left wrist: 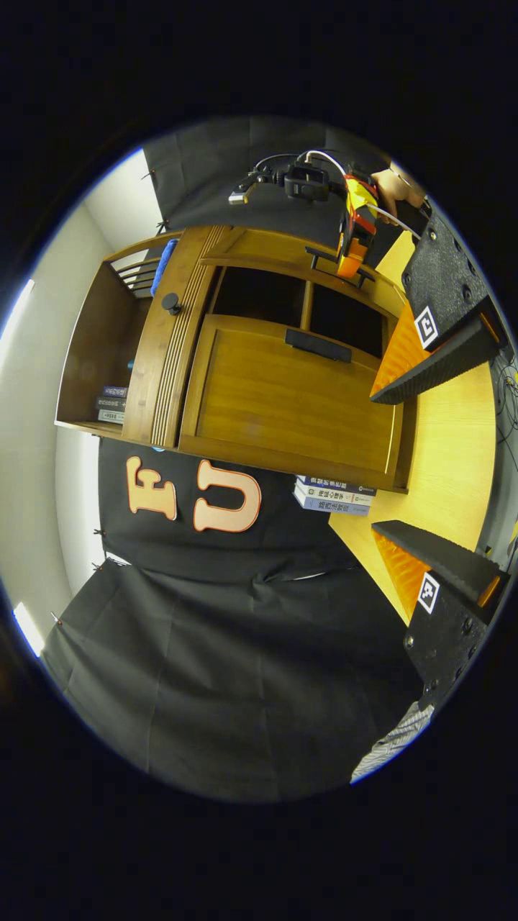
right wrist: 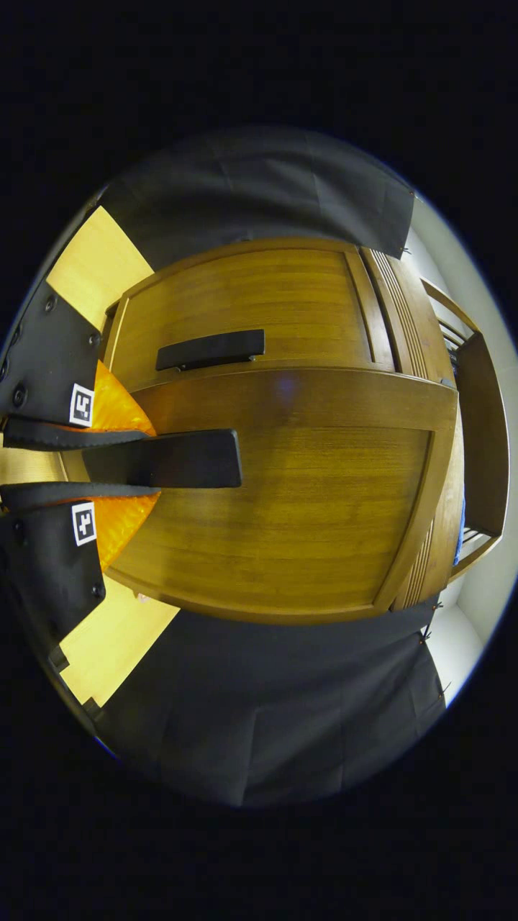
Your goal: Open the right door of the double-door shoe cabinet with the right hand, and open the left door with the left hand.
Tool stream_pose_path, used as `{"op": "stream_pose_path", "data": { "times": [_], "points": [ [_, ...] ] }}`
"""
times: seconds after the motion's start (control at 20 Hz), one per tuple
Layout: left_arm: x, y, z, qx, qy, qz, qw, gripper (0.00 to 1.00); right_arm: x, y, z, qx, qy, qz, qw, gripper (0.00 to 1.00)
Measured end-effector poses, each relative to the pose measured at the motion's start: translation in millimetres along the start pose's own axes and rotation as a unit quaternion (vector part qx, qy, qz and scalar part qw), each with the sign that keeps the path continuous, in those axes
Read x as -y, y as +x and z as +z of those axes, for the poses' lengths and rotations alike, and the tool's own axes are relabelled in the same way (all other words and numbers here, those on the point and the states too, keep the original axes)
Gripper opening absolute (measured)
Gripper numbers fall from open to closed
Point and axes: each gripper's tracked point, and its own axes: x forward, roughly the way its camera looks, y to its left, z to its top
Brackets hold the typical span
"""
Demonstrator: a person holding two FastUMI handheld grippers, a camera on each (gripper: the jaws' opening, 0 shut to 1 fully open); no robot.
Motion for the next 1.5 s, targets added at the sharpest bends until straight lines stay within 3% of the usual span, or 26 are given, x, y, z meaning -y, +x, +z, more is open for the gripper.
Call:
{"op": "stream_pose_path", "data": {
  "times": [0.1, 0.2, 0.4, 0.45, 0.5, 0.55, 0.6, 0.65, 0.7, 0.75, 0.8, 0.85, 0.9, 1.5],
  "points": [
    [6.7, -0.5, 0.0, 0.000, 0.002, -0.006, 1.000, 0.98, 7.1, -10.8, -2.9, 0.000, 0.003, -0.003, 1.000, 0.21],
    [13.9, -2.0, -1.4, -0.001, 0.004, -0.012, 1.000, 0.98, 16.2, -21.5, -4.5, -0.001, 0.008, -0.005, 1.000, 0.25],
    [29.9, -2.1, -4.1, -0.003, 0.007, -0.023, 1.000, 0.98, 44.3, -47.0, -6.8, -0.002, 0.008, -0.022, 1.000, 0.20],
    [34.0, -2.3, -4.5, -0.004, 0.009, -0.025, 1.000, 0.98, 51.0, -52.9, -7.9, -0.001, 0.008, -0.026, 1.000, 0.29],
    [38.5, -1.2, -4.1, -0.005, 0.010, -0.027, 1.000, 0.98, 56.4, -56.8, -7.4, -0.002, 0.006, -0.028, 1.000, 0.24],
    [43.8, -0.8, -4.9, -0.005, 0.012, -0.030, 0.999, 0.98, 62.1, -61.2, -7.3, -0.002, 0.001, -0.030, 1.000, 0.29],
    [48.2, -0.8, -4.3, -0.004, 0.014, -0.033, 0.999, 0.97, 67.9, -66.6, -9.0, -0.004, 0.005, -0.035, 0.999, 0.24],
    [53.0, -0.3, -3.4, -0.003, 0.015, -0.036, 0.999, 0.97, 74.2, -67.7, -9.4, -0.005, 0.006, -0.037, 0.999, 0.08],
    [58.5, 0.9, -2.3, -0.001, 0.017, -0.038, 0.999, 0.97, 77.0, -72.9, -9.0, -0.002, 0.009, -0.036, 0.999, 0.15],
    [63.6, 2.1, -3.1, -0.001, 0.019, -0.041, 0.999, 0.98, 81.4, -75.5, -10.7, -0.004, 0.010, -0.037, 0.999, 0.15],
    [69.4, 2.9, -3.8, -0.002, 0.020, -0.045, 0.999, 0.98, 87.0, -79.4, -11.2, -0.004, 0.012, -0.038, 0.999, 0.07],
    [74.5, 3.6, -5.1, -0.002, 0.020, -0.048, 0.999, 0.98, 91.9, -82.8, -12.5, -0.007, 0.016, -0.038, 0.999, 0.21],
    [80.1, 5.3, -5.3, -0.004, 0.020, -0.051, 0.999, 0.98, 97.3, -85.8, -12.1, -0.007, 0.019, -0.038, 0.999, 0.14],
    [139.5, 33.1, -0.9, 0.001, 0.024, -0.059, 0.998, 0.97, 148.6, -103.7, -14.2, -0.008, 0.033, -0.033, 0.999, 0.13]
  ]
}}
